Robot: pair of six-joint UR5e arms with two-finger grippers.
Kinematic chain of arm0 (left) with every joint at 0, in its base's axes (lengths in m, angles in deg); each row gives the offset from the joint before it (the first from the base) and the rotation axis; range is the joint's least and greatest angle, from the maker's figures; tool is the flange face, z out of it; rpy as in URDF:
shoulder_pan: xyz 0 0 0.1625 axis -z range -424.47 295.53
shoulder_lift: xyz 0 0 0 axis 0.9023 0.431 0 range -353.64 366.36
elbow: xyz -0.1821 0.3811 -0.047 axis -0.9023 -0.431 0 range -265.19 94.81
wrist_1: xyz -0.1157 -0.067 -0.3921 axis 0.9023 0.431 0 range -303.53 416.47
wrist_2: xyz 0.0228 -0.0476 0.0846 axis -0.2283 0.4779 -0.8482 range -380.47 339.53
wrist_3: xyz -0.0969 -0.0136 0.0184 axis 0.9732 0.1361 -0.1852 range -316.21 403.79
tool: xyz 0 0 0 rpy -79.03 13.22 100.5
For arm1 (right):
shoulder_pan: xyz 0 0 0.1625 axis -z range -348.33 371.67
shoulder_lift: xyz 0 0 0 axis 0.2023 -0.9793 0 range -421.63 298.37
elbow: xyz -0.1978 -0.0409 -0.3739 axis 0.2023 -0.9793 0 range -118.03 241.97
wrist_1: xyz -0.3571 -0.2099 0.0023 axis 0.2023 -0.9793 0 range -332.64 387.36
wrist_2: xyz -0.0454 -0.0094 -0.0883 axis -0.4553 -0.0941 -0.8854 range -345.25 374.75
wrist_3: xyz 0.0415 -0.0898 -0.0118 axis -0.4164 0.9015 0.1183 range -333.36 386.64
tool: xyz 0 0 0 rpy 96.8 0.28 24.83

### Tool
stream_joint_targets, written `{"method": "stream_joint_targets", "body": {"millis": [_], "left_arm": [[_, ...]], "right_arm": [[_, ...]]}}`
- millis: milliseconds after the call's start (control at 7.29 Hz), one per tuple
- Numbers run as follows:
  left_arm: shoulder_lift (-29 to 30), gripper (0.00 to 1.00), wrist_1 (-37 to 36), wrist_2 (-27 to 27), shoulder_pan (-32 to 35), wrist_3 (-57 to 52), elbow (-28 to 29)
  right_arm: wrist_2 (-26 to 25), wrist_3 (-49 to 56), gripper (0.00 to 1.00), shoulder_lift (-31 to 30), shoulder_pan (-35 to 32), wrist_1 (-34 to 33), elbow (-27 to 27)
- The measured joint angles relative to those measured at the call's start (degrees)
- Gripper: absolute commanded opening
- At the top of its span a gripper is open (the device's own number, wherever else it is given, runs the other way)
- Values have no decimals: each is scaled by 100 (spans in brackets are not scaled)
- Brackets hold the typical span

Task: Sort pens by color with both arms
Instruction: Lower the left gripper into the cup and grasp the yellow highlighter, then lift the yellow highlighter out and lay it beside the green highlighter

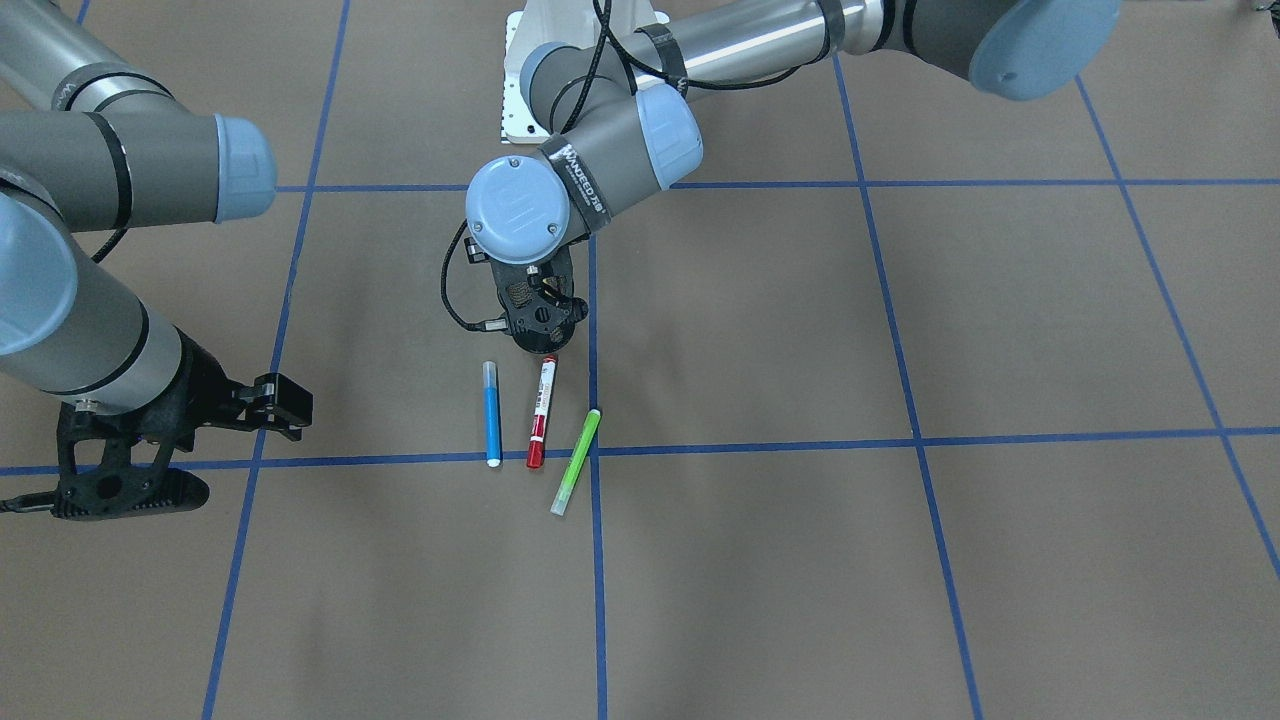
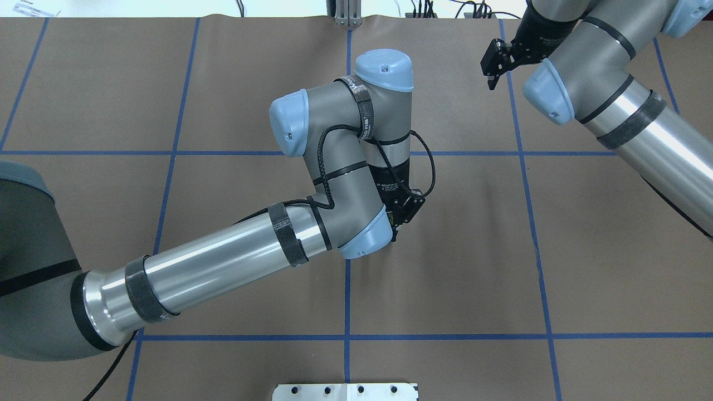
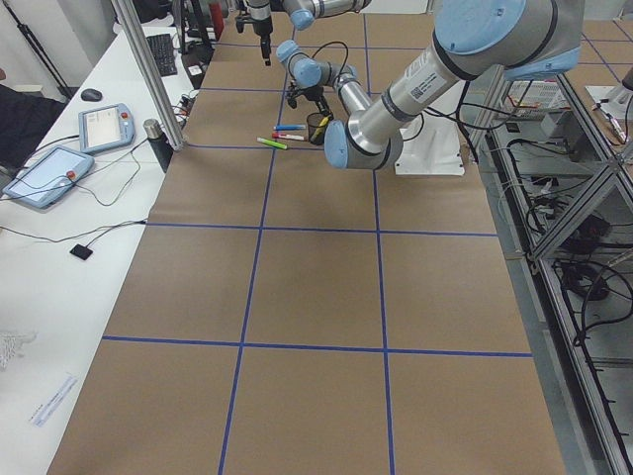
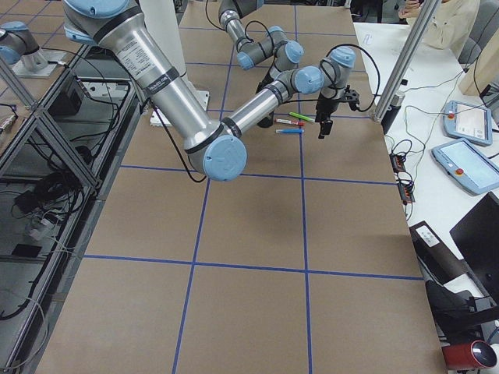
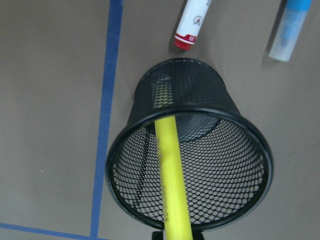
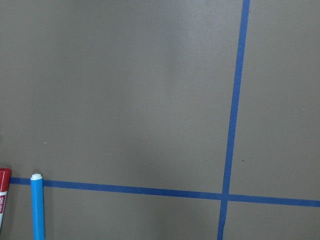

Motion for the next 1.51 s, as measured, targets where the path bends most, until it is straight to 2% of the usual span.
{"method": "stream_joint_targets", "body": {"millis": [412,823,1098,1509], "left_arm": [[-17,19,-95,18,94,-57,-310],[-103,20,-479,25,433,-118,-1052],[-135,21,-789,26,804,-439,-1462],[-146,23,-898,17,1382,-1280,-1597]], "right_arm": [[-6,-23,98,-17,9,89,-16],[-9,-38,98,-58,15,229,-22],[-3,-35,98,-91,15,239,-14],[0,-32,98,-118,22,246,-11]]}}
